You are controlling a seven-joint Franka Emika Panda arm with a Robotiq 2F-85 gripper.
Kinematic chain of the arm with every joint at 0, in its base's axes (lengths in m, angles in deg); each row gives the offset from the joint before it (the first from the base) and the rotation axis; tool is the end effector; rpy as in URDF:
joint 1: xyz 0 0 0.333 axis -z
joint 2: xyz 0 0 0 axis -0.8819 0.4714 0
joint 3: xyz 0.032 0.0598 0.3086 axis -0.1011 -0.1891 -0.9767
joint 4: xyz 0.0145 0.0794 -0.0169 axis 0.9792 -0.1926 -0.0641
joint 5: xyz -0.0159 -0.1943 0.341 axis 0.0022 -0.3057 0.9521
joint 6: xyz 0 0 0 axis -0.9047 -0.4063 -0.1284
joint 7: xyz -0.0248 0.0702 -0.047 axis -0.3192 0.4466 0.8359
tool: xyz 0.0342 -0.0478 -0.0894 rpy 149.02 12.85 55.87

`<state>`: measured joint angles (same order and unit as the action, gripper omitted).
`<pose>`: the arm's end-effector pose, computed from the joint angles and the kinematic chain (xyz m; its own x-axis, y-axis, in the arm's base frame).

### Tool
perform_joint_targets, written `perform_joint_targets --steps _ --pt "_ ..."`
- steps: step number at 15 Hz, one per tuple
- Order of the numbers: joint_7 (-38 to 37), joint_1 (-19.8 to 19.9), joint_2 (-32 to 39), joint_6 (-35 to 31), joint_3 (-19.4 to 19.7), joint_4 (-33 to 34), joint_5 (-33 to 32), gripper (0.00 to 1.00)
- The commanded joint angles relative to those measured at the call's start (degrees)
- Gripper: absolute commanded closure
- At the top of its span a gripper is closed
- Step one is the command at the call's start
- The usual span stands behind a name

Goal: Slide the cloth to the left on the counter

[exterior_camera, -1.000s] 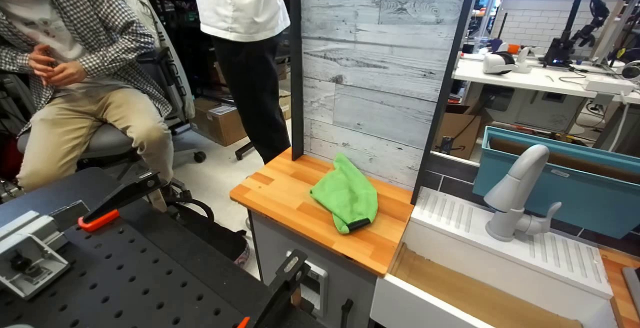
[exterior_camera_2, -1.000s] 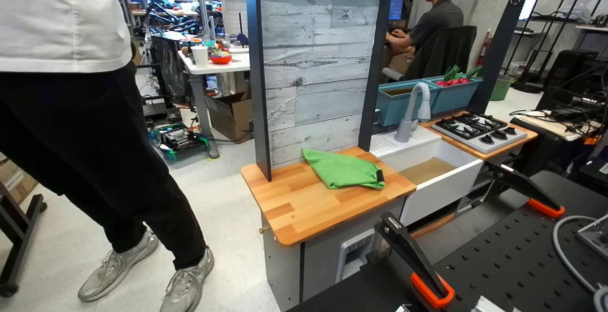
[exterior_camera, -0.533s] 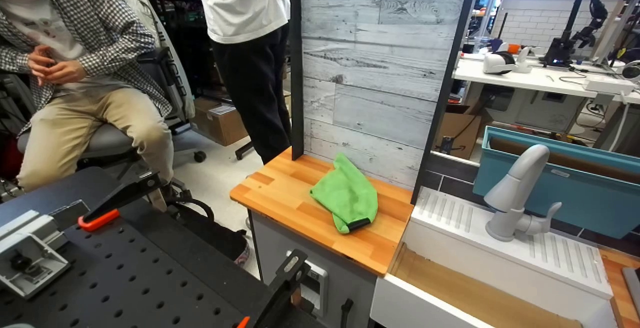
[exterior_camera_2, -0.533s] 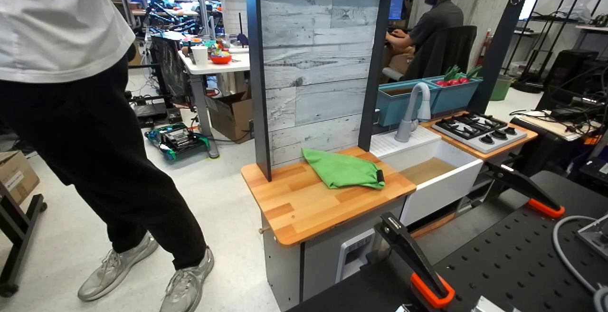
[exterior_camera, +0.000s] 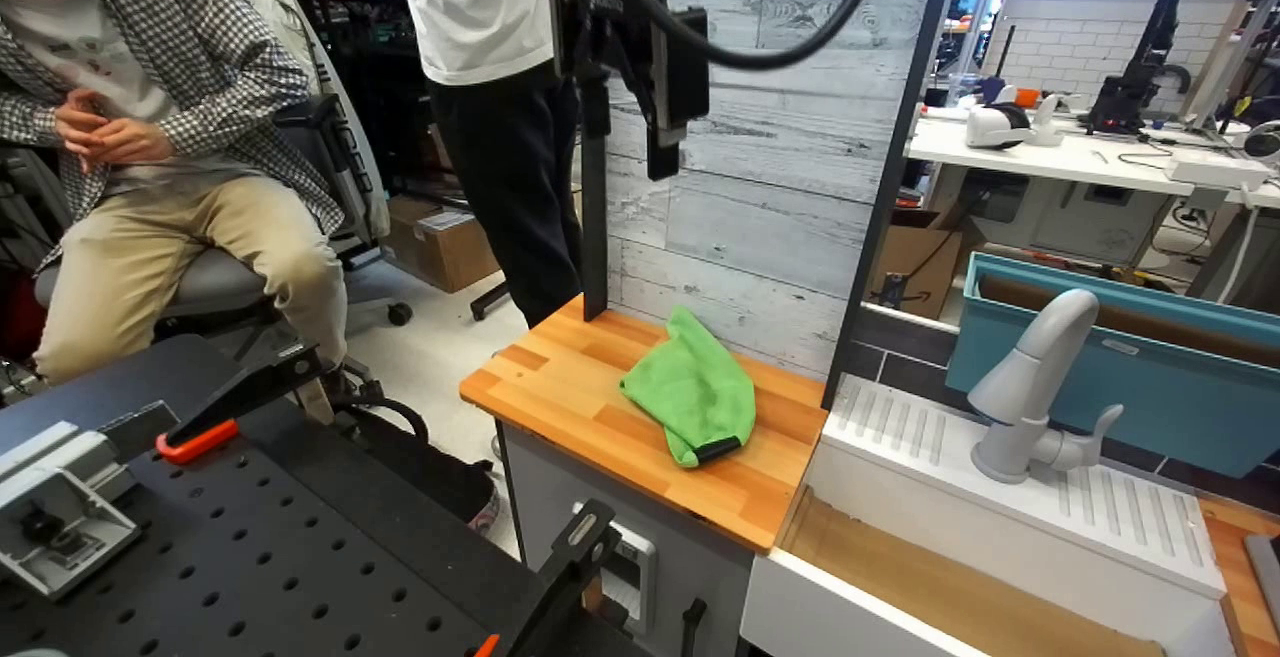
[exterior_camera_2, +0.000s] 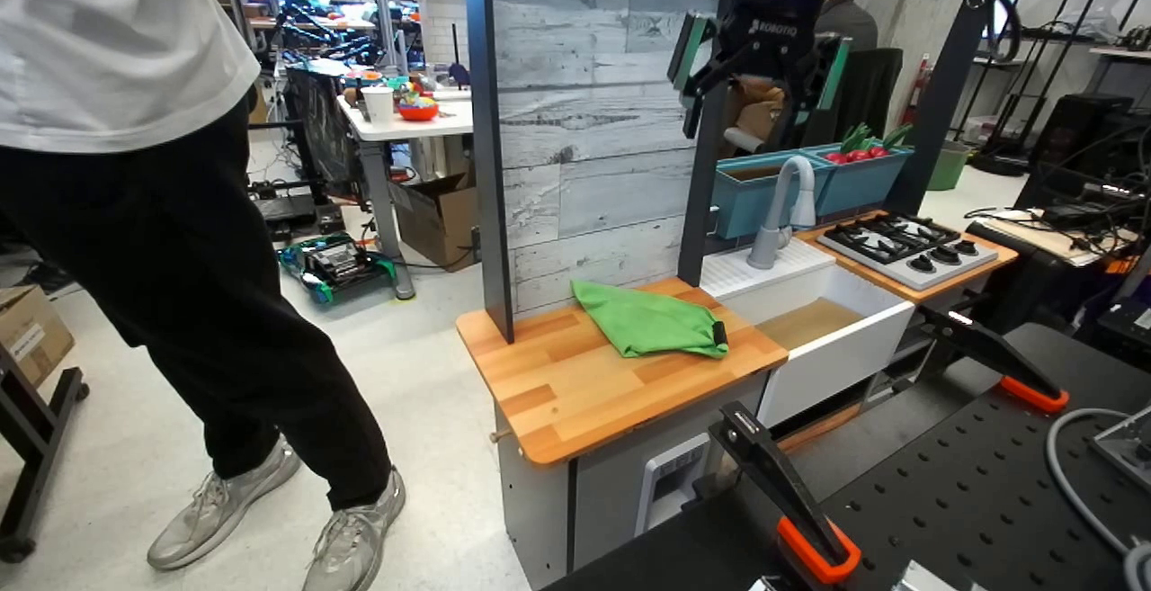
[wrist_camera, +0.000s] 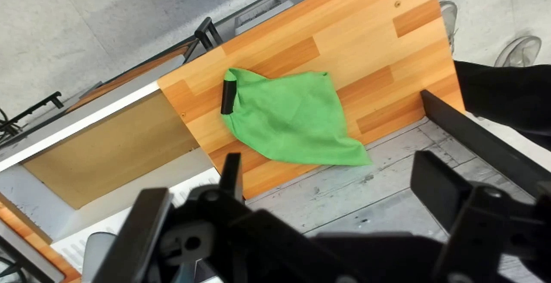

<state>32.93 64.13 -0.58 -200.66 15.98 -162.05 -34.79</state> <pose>0.5359 -0.0091 0.2652 0.9177 -0.3819 0.1096 -0.3764 -0.9240 -0.0676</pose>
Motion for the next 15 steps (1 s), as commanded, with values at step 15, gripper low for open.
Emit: perform_joint_targets --steps 15 --pt "0.5 -1.8 19.4 -3.4 2.7 12.3 4.3 0.00"
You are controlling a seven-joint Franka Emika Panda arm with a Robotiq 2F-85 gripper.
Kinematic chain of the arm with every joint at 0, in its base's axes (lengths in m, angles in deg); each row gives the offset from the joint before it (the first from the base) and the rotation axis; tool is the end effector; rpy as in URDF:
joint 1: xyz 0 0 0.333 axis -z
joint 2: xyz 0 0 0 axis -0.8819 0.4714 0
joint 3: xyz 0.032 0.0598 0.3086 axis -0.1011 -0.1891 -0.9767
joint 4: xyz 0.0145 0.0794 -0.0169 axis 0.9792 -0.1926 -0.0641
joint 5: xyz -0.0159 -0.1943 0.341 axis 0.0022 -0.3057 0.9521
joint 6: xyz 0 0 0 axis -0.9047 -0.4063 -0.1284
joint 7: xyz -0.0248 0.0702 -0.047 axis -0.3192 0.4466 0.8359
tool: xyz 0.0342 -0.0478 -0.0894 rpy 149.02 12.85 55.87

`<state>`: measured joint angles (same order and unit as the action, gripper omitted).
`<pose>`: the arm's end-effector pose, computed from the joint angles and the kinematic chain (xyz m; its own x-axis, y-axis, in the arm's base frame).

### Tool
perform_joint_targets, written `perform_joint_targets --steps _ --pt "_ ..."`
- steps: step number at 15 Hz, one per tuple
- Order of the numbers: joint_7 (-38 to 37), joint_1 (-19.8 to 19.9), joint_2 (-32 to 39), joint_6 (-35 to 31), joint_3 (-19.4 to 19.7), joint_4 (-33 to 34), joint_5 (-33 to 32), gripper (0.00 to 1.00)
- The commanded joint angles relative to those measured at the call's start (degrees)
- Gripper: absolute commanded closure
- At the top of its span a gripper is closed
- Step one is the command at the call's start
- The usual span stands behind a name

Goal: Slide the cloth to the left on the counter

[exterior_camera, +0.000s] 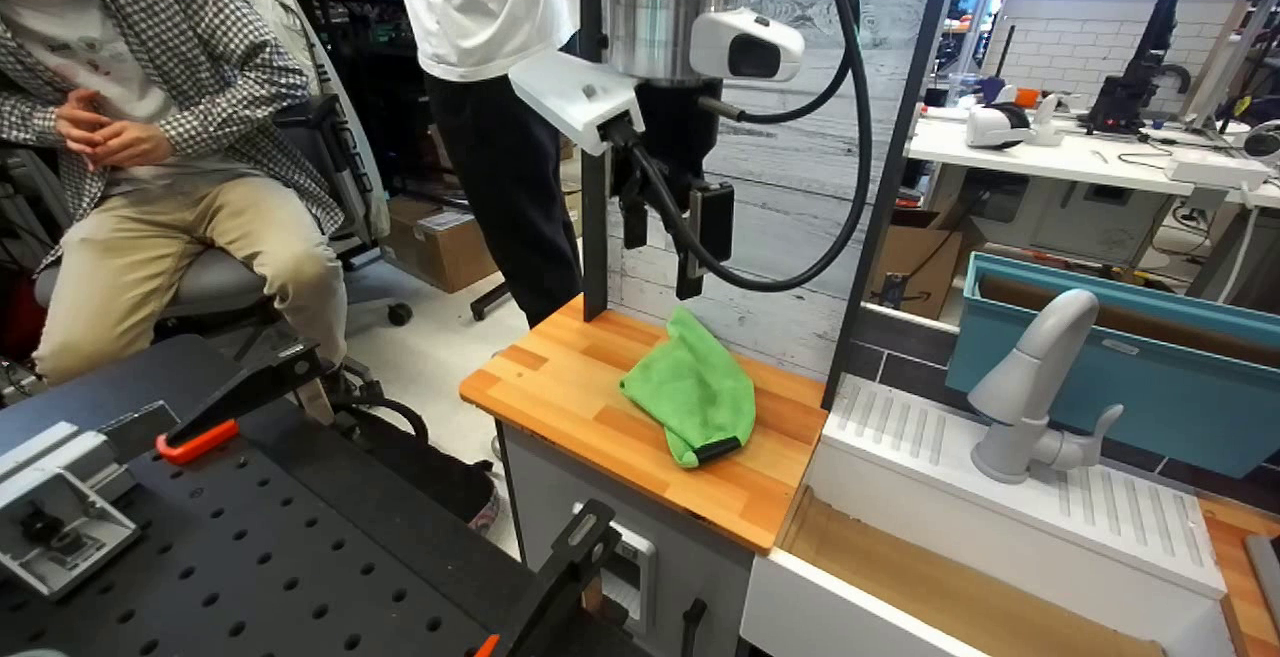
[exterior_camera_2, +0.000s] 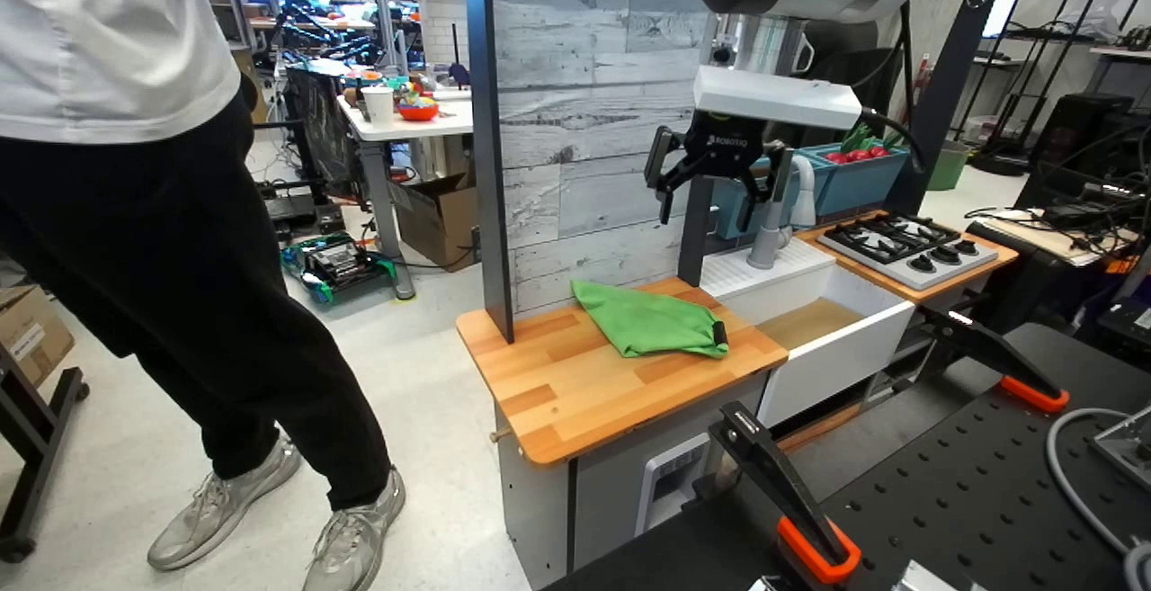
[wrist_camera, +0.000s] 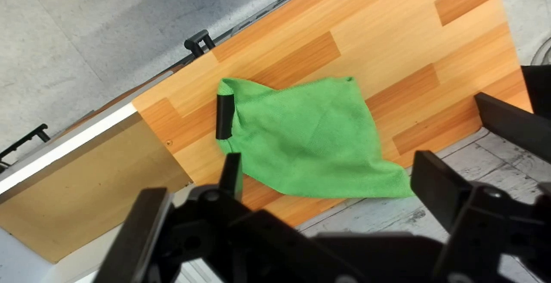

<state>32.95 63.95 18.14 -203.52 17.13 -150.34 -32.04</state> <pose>0.5800 -0.0215 0.1625 0.8989 -0.4368 0.0351 -0.4345 -0.8988 -0.0581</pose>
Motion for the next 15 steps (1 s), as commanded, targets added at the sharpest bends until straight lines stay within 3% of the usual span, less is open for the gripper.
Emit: perform_joint_targets --steps 1,15 --pt "0.7 -1.3 1.2 -0.5 1.4 1.1 1.8 0.00" --pt "-1.6 -2.0 22.7 1.7 3.1 21.1 2.2 0.00"
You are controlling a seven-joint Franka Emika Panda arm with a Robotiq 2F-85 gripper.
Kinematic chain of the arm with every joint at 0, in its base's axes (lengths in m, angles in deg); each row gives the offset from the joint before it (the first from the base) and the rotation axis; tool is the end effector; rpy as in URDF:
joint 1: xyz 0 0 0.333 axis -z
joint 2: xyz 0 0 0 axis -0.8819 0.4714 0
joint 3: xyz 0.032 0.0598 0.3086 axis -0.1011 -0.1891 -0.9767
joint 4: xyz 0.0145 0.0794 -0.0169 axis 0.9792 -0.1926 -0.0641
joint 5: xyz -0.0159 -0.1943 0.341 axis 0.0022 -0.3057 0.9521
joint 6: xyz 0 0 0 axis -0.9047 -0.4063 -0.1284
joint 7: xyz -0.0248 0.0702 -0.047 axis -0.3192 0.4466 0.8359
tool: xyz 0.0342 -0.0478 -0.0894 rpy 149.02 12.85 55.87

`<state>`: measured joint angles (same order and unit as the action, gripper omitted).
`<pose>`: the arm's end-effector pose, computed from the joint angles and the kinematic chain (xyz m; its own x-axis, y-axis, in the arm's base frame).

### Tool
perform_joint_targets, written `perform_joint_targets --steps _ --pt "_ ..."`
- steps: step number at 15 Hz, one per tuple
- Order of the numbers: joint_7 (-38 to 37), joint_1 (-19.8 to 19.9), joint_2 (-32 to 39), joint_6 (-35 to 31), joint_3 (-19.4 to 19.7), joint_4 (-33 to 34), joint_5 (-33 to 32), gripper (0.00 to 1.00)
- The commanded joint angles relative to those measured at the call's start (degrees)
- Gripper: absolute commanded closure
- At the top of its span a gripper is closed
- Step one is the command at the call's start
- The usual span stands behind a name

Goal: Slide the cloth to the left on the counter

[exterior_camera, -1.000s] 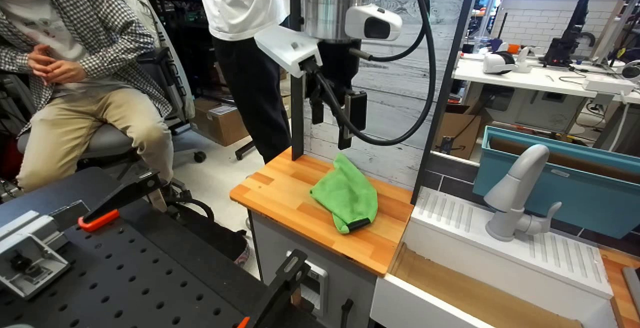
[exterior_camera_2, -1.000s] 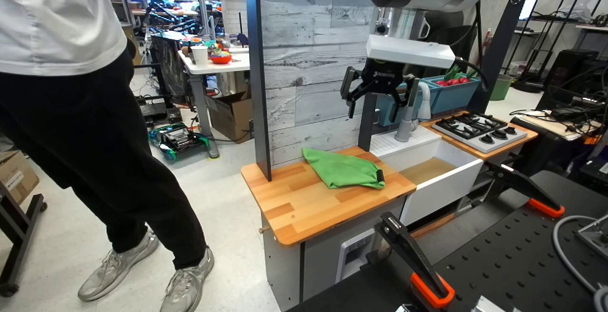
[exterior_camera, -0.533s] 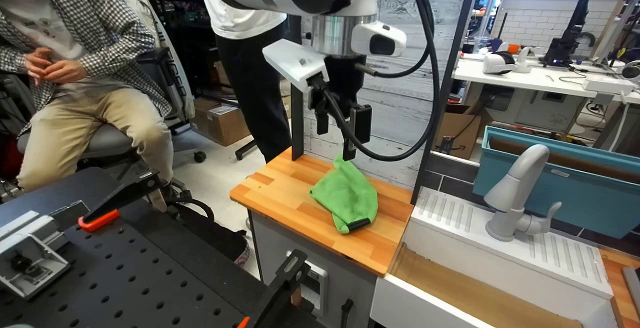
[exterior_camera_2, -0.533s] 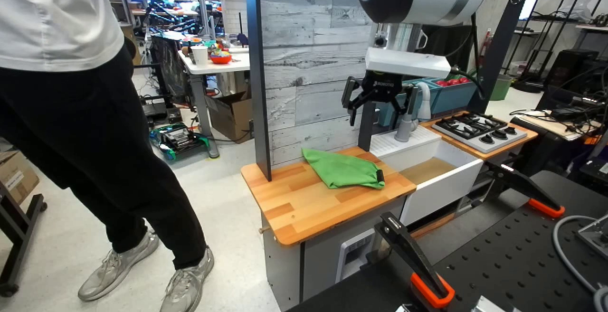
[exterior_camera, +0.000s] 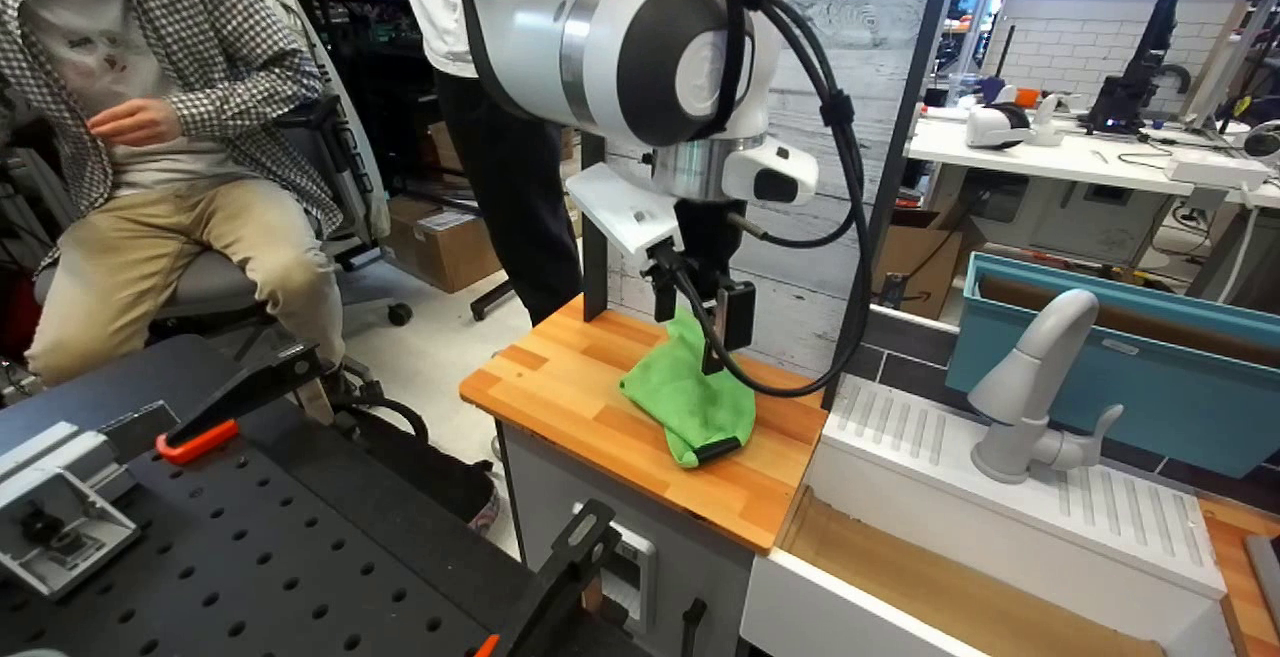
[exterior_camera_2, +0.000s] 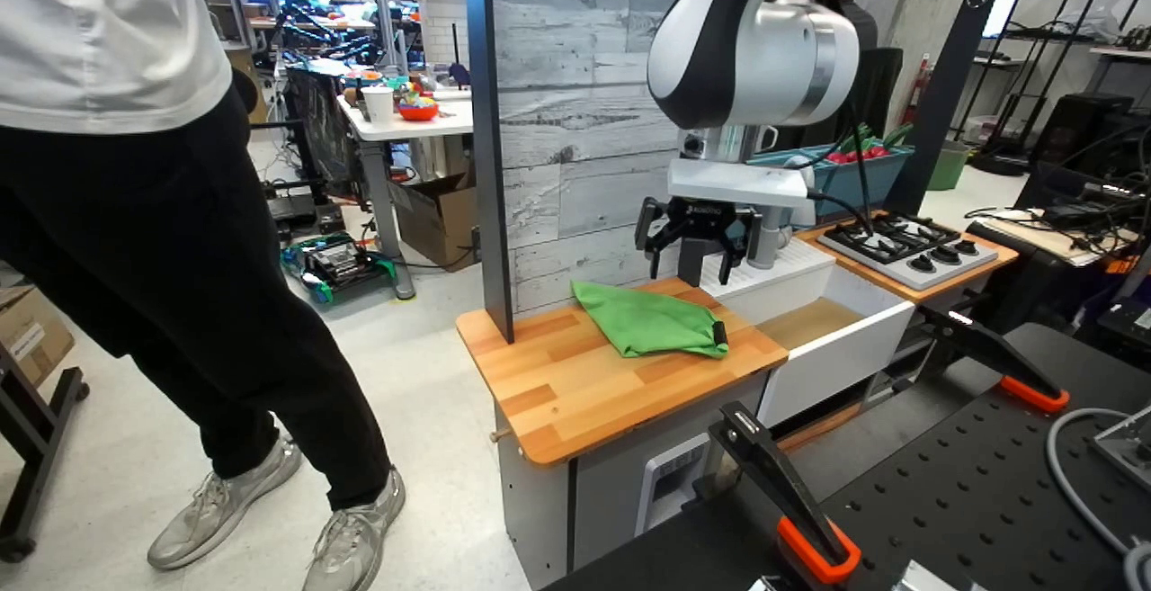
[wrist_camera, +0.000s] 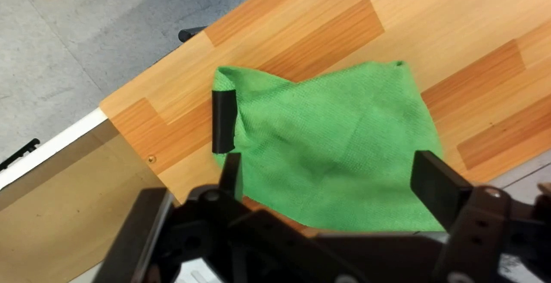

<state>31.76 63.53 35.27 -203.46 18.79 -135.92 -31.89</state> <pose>0.6175 -0.0360 0.0682 0.8832 -0.4690 -0.0015 -0.4690 -0.8830 -0.0209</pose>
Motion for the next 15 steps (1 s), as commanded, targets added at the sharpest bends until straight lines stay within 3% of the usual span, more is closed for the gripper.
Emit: perform_joint_targets --steps 1,15 --pt "-0.4 -1.4 7.0 1.9 1.3 8.3 2.2 0.00" --pt "-1.9 -2.7 20.4 4.0 2.5 23.4 2.3 0.00"
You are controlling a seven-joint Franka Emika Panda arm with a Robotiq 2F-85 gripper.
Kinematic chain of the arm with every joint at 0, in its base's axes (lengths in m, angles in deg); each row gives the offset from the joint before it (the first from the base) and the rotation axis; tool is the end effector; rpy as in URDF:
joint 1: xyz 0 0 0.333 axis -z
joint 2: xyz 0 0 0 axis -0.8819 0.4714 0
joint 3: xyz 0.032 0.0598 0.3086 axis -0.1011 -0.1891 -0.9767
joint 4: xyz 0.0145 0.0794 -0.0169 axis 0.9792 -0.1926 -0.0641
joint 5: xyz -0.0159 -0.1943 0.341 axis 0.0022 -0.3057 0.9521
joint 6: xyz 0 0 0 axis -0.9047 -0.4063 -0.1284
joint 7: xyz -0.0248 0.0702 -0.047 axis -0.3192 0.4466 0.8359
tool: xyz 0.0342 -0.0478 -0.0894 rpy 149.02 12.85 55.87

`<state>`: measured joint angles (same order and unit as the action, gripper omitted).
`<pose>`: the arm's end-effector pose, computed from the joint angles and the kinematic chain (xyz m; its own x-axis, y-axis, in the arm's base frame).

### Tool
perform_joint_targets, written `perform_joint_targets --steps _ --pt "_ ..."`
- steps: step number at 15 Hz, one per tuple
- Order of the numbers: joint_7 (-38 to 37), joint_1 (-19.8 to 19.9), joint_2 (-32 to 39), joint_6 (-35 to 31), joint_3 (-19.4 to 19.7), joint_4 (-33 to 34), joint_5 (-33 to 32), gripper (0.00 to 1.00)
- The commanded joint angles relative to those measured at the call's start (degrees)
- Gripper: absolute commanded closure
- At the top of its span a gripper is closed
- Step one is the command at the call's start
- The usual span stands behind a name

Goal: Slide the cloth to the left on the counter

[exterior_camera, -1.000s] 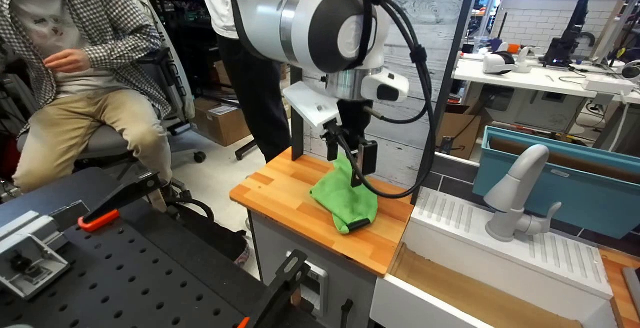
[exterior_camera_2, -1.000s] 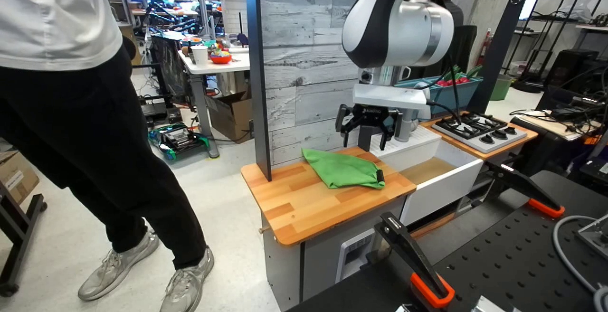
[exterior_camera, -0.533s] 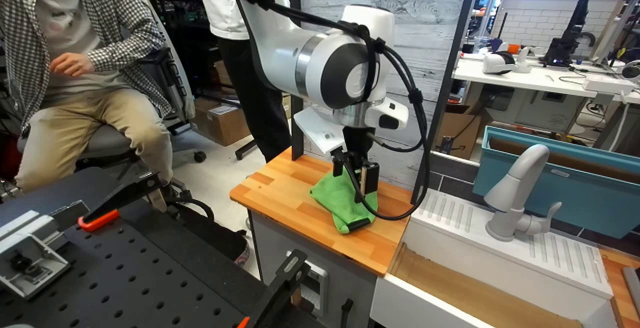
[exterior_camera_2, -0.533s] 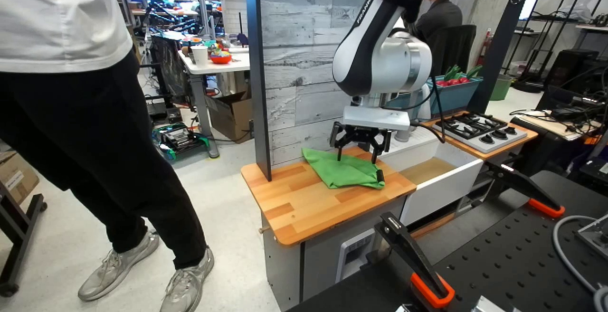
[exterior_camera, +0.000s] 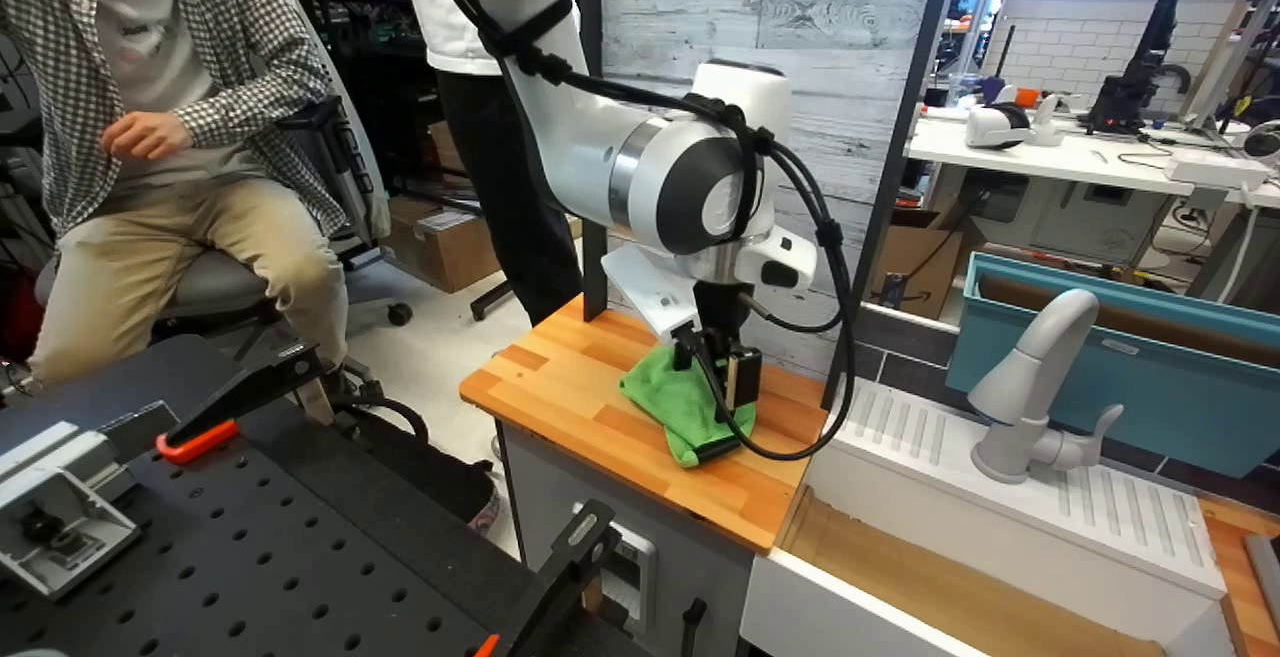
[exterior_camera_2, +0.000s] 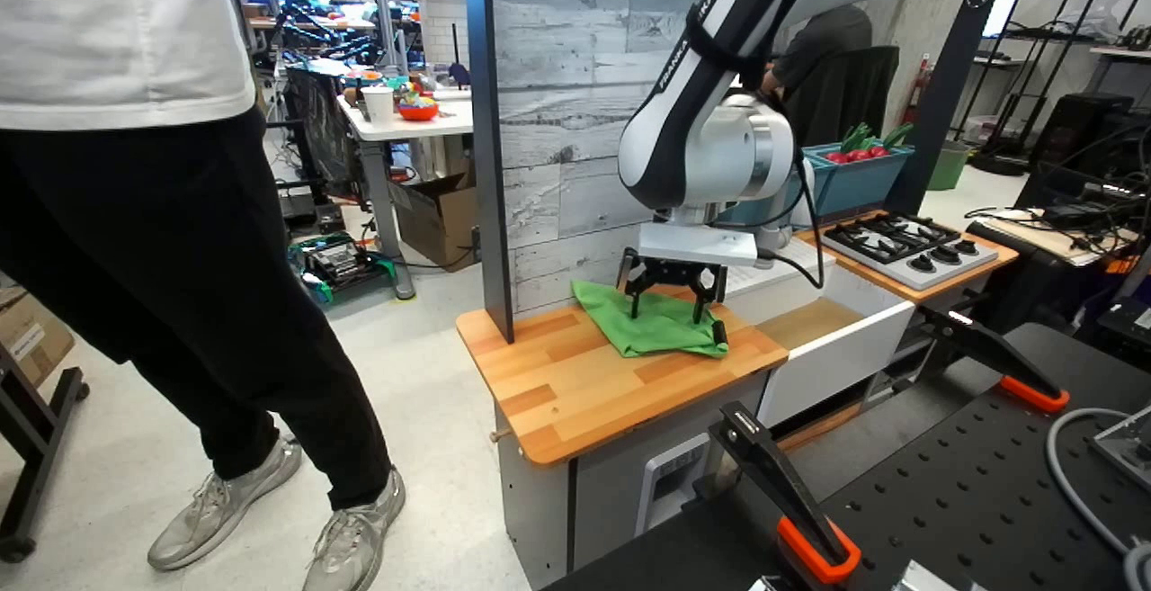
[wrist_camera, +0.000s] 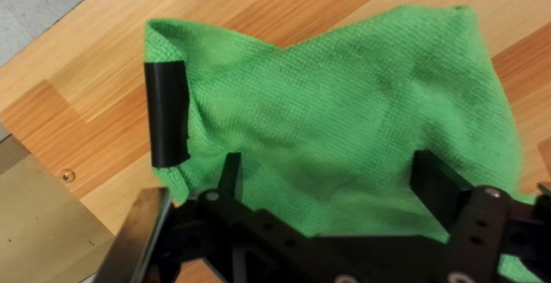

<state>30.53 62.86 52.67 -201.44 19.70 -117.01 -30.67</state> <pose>0.6569 -0.0388 -0.0192 0.8696 -0.4936 -0.0064 -0.4937 -0.8696 -0.0119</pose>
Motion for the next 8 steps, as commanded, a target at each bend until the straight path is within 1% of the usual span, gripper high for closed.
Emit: perform_joint_targets --steps 1,8 --pt "-0.7 -2.5 3.6 2.0 1.8 4.9 0.9 0.00" --pt "-1.0 -7.0 6.6 2.5 3.4 7.6 -0.4 0.00"
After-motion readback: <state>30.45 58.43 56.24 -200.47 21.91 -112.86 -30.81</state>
